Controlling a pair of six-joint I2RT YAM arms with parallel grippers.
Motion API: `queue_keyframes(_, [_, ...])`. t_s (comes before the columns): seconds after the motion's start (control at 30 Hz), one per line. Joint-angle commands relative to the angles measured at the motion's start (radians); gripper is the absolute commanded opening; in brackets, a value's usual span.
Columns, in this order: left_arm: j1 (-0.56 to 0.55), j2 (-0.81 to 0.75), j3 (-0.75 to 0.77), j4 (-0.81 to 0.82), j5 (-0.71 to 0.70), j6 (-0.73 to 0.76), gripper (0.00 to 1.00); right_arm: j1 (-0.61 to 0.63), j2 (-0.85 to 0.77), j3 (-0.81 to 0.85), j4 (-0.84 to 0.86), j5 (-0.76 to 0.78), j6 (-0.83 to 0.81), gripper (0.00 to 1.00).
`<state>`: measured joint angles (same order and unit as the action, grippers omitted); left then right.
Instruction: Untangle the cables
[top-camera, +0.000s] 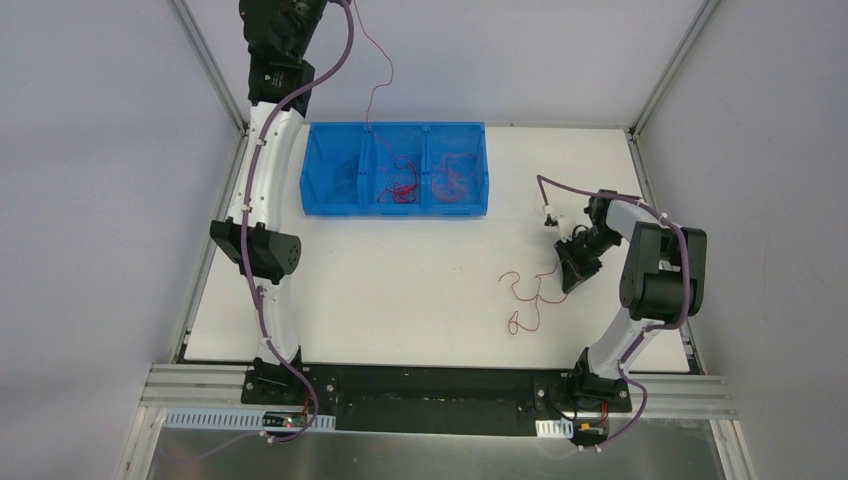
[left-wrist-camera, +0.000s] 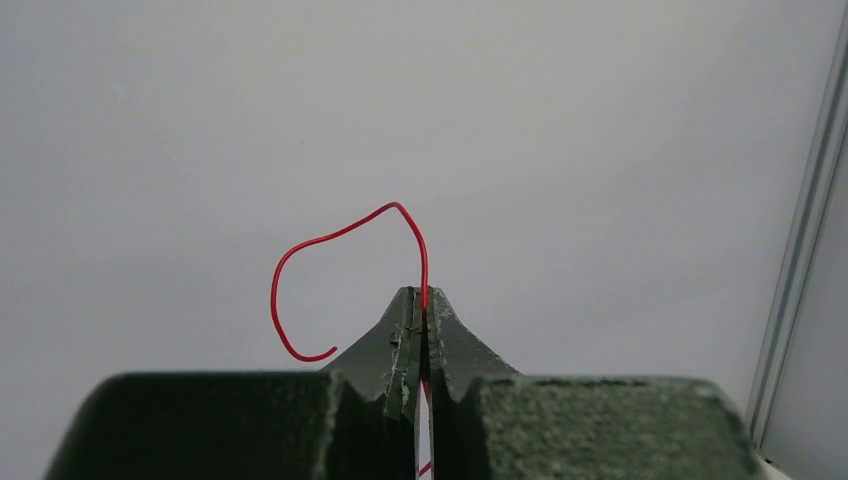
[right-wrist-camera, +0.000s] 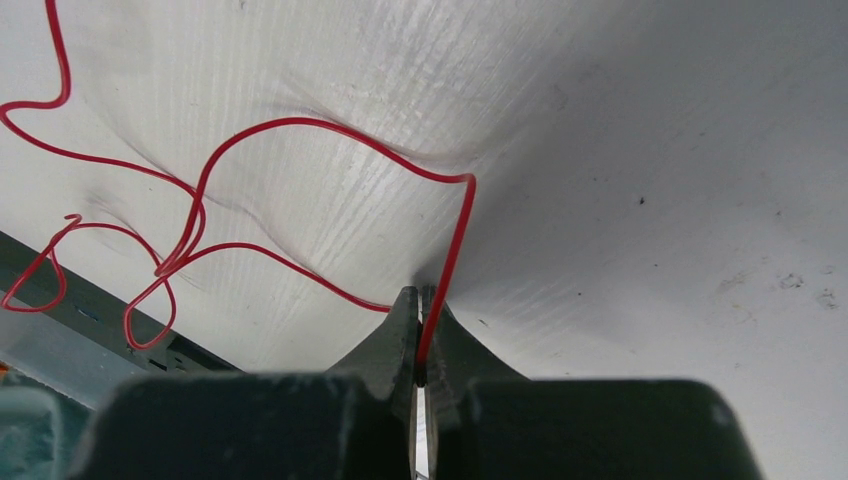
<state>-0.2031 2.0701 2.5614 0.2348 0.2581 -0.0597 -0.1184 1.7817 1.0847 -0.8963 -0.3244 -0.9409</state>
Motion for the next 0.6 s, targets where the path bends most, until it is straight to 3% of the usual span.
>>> queue_keyframes(0.0, [-0.004, -0.047, -0.031, 0.038, 0.026, -0.072, 0.00, -0.006, 0.010, 0.017, -0.014, -0.025, 0.007, 0.00])
queue_keyframes(0.13, [-0.008, -0.180, -0.352, 0.065, 0.152, -0.197, 0.00, -0.006, 0.011, 0.015, -0.012, -0.031, 0.018, 0.00])
queue_keyframes(0.23, [-0.013, -0.259, -0.568, 0.089, 0.165, -0.227, 0.00, -0.006, 0.005, 0.006, -0.010, -0.037, 0.021, 0.00])
queue_keyframes(0.37, [-0.013, -0.295, -0.741, 0.067, 0.194, -0.231, 0.00, -0.005, 0.001, -0.006, -0.008, -0.035, 0.012, 0.00])
queue_keyframes(0.57, [-0.017, -0.268, -0.890, 0.002, 0.119, -0.057, 0.00, -0.006, 0.005, -0.001, -0.008, -0.044, 0.020, 0.00])
